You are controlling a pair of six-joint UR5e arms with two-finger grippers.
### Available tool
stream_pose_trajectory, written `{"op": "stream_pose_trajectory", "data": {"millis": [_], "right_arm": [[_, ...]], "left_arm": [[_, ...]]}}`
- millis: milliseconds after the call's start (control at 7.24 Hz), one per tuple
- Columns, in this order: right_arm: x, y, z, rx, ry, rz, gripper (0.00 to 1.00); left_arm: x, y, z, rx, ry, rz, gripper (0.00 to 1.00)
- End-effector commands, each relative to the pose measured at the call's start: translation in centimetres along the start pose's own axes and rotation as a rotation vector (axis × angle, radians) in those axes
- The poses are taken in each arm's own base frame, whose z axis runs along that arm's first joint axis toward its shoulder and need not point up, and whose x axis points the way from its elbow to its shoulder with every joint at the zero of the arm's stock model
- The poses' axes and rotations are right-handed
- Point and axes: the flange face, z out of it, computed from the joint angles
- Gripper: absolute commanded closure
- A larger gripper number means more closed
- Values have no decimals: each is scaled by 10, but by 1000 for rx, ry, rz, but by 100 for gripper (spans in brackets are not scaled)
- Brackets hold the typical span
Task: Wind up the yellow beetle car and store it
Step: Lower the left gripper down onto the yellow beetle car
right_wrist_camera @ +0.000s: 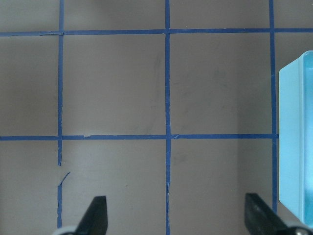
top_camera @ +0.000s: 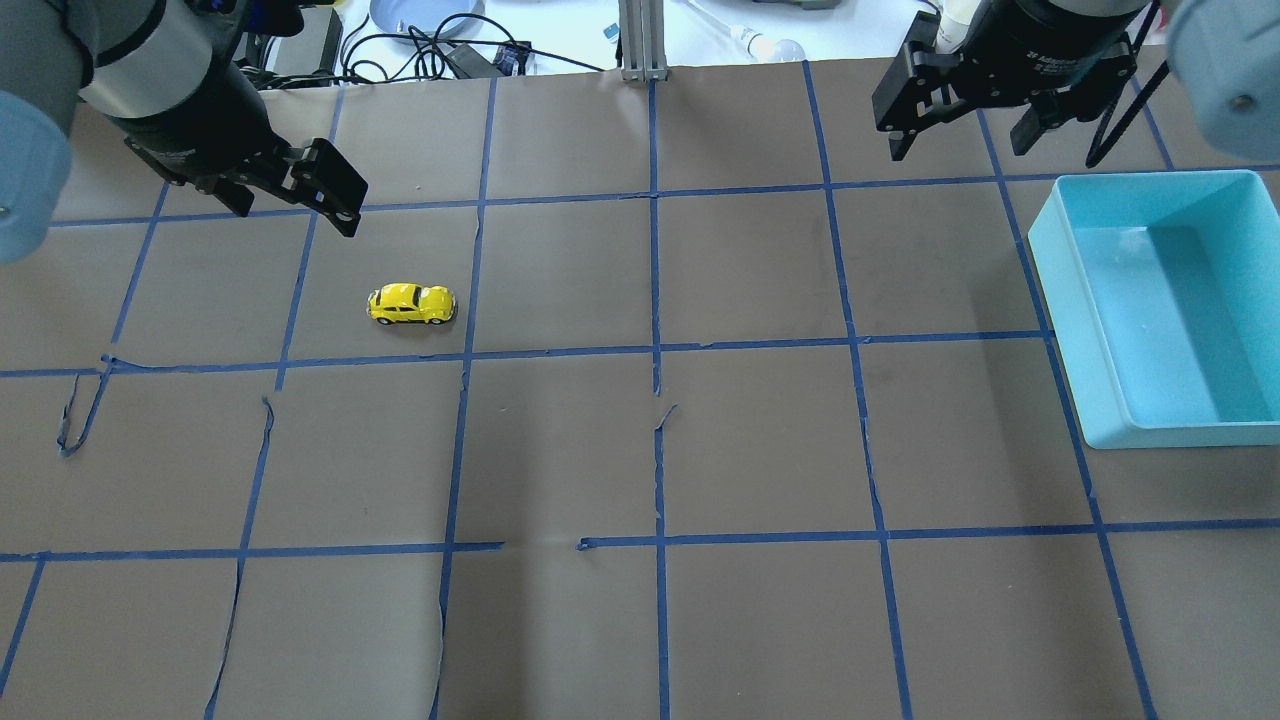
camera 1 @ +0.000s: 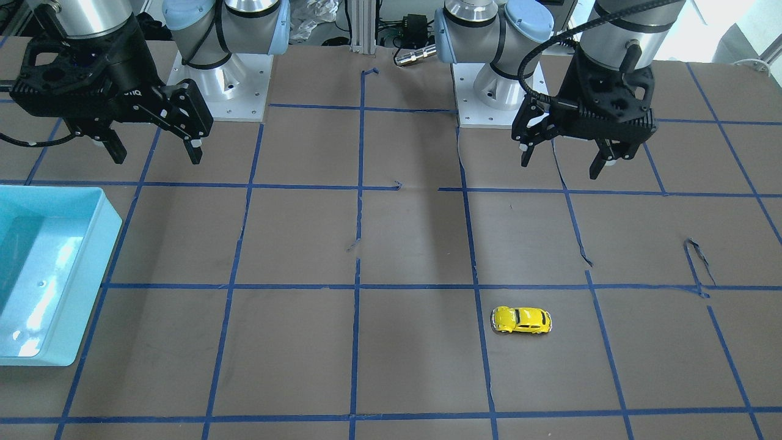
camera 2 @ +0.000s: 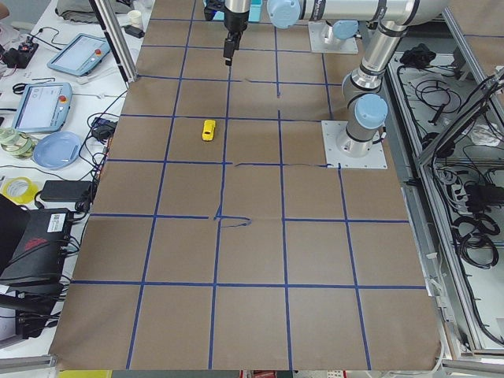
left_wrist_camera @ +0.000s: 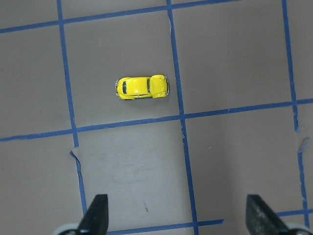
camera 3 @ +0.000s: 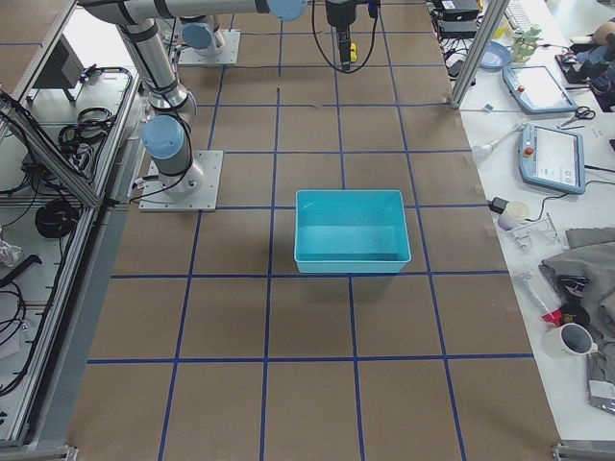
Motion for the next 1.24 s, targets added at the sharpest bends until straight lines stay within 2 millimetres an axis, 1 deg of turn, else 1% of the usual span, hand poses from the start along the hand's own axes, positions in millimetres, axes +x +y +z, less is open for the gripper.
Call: {"op": "stream_pose_trajectory", "data": {"millis": [0, 138, 414, 552, 829, 967, 1105], "right_arm": [[0, 0, 0, 0, 0, 0, 0], [0, 0, 1, -3, 0, 0, 0], [0, 1, 0, -2, 0, 0, 0], [0, 1, 0, -2, 0, 0, 0], [0, 1, 1, -3, 0, 0, 0], [0, 1, 2, -5, 0, 0, 0], [0, 2, 1, -3, 0, 0, 0]], "left_arm": [[-9, -26, 64, -66, 39, 292, 0], [-12, -32, 100, -118, 75, 439, 0], [-20, -49, 143, -120, 93, 752, 0], [-23, -56, 164, -124, 102, 796, 0], [-33, -71, 193, -114, 47, 949, 0], [-37, -77, 222, -125, 28, 1069, 0], [-36, -76, 263, -107, 6, 1075, 0]]}}
